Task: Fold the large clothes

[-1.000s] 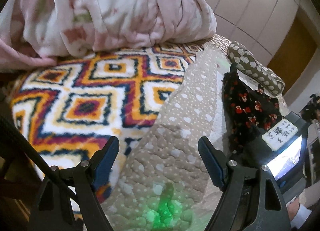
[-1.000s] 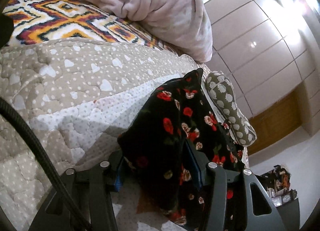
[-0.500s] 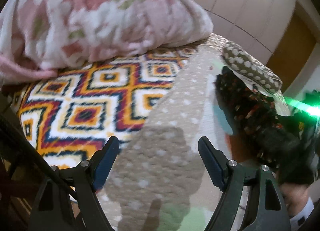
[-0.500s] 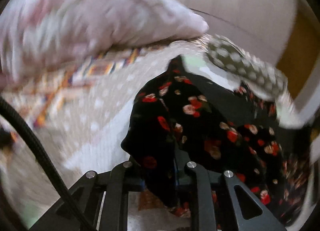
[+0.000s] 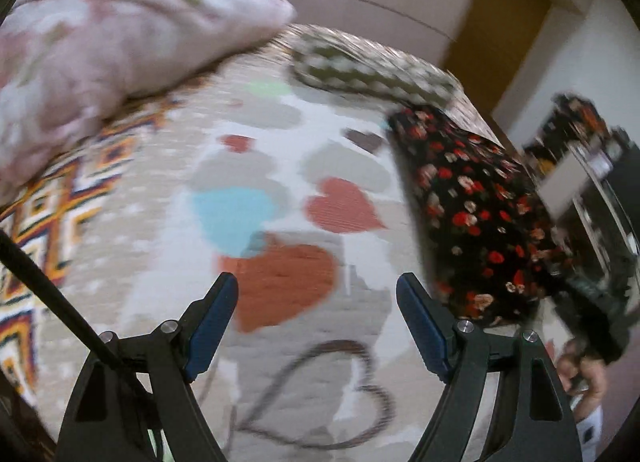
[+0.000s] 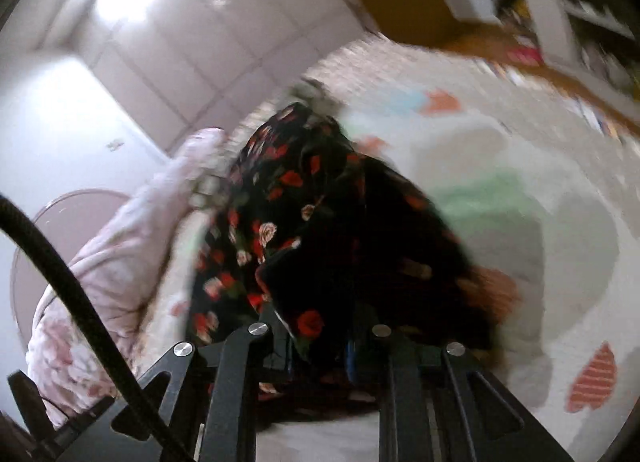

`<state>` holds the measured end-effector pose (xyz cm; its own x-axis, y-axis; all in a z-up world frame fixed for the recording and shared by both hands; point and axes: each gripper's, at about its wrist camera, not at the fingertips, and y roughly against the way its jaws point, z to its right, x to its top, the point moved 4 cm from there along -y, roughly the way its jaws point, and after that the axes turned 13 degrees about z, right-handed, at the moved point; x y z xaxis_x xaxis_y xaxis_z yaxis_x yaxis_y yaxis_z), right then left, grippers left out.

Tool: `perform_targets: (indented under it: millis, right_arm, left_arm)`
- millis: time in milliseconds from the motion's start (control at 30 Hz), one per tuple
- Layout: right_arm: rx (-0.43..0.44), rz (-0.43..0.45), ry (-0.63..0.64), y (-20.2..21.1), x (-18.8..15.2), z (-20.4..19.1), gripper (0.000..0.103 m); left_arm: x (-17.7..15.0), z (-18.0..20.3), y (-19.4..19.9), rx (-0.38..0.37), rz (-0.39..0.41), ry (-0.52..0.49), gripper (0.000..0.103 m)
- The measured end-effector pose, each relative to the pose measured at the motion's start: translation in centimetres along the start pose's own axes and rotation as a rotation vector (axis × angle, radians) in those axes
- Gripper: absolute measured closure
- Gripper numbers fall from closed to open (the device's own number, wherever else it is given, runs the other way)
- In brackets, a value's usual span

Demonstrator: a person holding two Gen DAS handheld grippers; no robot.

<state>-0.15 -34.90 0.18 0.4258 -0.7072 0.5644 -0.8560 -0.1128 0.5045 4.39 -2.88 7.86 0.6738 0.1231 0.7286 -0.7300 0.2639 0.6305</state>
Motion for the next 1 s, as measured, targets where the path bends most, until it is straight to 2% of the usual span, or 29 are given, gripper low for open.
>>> perform_targets:
  millis: [100,233,333,500,667,733,767,867,1000]
  right_arm:
    - [0.039,-0.028,-0.076,-1.1,-0.2,1.6,0.085]
    - [0.051,-0.021,-0.029,-1.2,-0.3,0.9,0.084]
    - [0.077,-0.018,-0.070,-0.6,0.0,2.4,0.084]
    - [0.096,-0.005,-0.127,0.2,-0.7,3.7,0.085]
    - [0.138,-0.024,-0.218,-0.9,-0.8,5.4,0.084]
    - [0.128,-0.019,-0.155,-0.6,-0.3,5.1,0.078]
    - [0.104,-0.007,-0.098,-0.1,0.0,4.5,0.070]
    - [0.043,0.062,0.080,2.5,1.1,2.5,0.059]
    - [-0.007,0.140,0.203,5.4,2.4,1.3,0.057]
  left_arm:
    - [0.2,4.5,-2.0,-0.062,-0.031,-0.060,0.023]
    - [1.2,9.9,-3.4,-0.142,0.008,-0.151,0.023]
    - [1.4,12.4,-5.2,-0.158,-0.005,-0.172,0.023]
    - [-0.5,13.6,-9.1,-0.150,-0.097,-0.188,0.023]
    - [-1.8,13.8,-10.8,-0.119,-0.094,-0.208,0.021]
    - [-1.6,14.0,-10.6,-0.099,-0.079,-0.231,0.021]
    - [-1.5,14.1,-10.3,-0.090,-0.067,-0.244,0.021]
    - [-1.0,13.9,-8.8,-0.096,-0.039,-0.253,0.021]
    - [-1.0,13.3,-6.9,-0.146,-0.044,-0.208,0.021]
